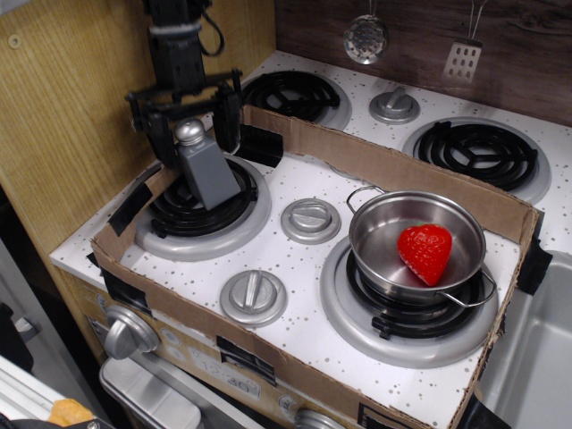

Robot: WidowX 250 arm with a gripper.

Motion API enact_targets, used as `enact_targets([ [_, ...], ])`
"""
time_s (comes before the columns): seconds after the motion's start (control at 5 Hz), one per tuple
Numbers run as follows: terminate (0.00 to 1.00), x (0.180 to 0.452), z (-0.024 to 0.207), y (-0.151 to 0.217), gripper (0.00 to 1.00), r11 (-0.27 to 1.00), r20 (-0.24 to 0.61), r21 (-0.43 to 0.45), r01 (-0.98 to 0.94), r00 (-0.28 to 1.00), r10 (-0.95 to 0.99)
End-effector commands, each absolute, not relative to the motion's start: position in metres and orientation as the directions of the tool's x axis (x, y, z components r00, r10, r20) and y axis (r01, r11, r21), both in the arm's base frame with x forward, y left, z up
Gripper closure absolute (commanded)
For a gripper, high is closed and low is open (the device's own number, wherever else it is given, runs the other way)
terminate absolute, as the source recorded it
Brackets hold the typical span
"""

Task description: Right pepper shaker

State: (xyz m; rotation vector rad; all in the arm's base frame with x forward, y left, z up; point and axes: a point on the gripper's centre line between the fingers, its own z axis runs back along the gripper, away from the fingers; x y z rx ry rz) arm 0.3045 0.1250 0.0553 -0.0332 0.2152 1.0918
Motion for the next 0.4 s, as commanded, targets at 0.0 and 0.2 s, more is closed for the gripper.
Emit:
enact_targets([
  [0.0,0.0,0.3214,0.1057,0.1293,0.0,0.449,-0.058,0.026,-0.893,0.447,0.892],
  [0.2,1.0,0.3233,0.1134,0.129,0.0,0.45,-0.067,0.049,-0.892,0.447,0.892],
])
